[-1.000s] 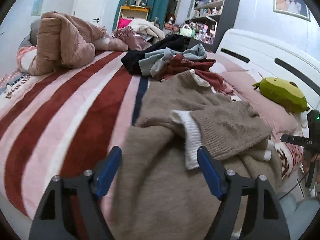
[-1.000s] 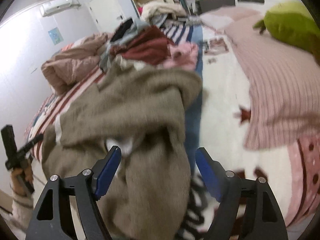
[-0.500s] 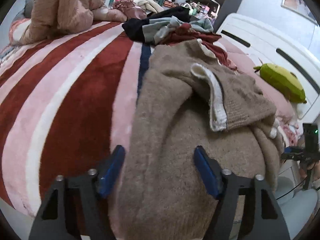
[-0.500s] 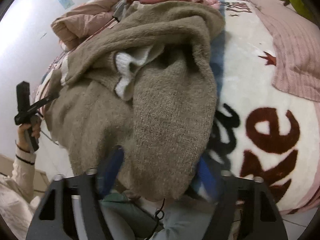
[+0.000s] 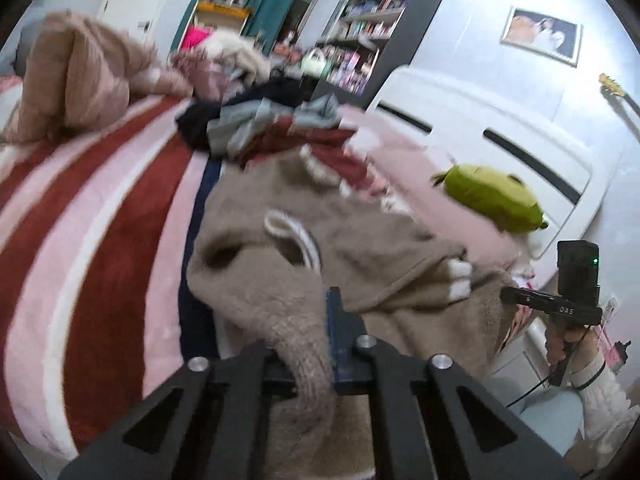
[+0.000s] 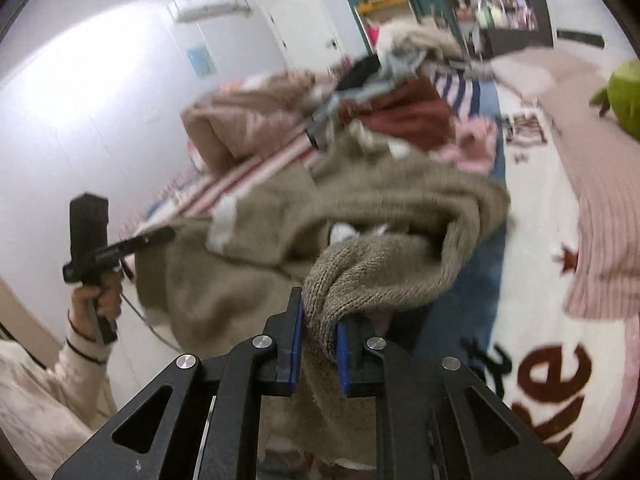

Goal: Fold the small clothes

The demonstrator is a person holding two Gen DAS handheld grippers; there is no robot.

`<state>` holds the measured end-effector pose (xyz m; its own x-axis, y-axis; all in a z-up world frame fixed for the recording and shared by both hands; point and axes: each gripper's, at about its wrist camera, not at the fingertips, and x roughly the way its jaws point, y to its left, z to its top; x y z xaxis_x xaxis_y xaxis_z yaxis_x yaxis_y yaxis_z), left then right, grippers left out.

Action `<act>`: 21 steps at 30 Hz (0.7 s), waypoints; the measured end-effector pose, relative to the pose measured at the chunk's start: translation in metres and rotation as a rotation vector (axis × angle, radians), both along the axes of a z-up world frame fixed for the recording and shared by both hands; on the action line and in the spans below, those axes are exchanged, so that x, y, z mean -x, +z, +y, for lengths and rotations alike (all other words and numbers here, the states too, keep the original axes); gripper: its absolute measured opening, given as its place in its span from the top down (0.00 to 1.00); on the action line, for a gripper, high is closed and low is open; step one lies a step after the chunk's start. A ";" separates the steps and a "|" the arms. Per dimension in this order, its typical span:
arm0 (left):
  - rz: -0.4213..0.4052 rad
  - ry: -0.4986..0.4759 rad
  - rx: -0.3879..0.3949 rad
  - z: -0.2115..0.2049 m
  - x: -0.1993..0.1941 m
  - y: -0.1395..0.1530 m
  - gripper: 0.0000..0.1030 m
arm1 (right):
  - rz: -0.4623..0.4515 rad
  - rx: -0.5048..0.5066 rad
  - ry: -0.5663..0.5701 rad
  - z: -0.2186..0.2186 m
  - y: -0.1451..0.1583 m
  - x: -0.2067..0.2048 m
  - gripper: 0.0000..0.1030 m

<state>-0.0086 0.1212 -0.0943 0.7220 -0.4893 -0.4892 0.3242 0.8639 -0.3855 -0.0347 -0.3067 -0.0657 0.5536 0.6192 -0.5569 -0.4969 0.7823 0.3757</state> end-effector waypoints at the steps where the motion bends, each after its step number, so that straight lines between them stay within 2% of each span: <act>1: -0.016 -0.005 0.006 0.000 0.004 0.008 0.97 | -0.013 -0.011 -0.003 0.004 0.005 0.000 0.92; 4: -0.043 -0.023 -0.006 -0.003 0.013 0.022 0.97 | -0.064 -0.037 -0.009 0.007 0.023 0.008 0.92; 7: -0.084 -0.025 0.015 -0.003 0.026 0.036 0.97 | -0.107 -0.066 -0.021 0.003 0.040 0.016 0.92; 12: -0.174 -0.009 0.023 0.005 0.039 0.070 0.97 | -0.130 -0.103 -0.072 -0.009 0.063 0.013 0.92; 15: -0.192 0.059 -0.040 0.008 0.022 0.077 0.97 | -0.129 -0.072 -0.125 -0.015 0.069 -0.001 0.92; 21: -0.125 0.161 -0.105 0.023 -0.054 0.063 0.97 | -0.032 -0.014 -0.232 -0.033 0.048 -0.060 0.92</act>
<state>0.0456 0.1437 -0.0312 0.8449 -0.3135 -0.4335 0.2181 0.9418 -0.2560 0.0255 -0.3396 -0.0176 0.6991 0.4809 -0.5291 -0.3165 0.8717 0.3741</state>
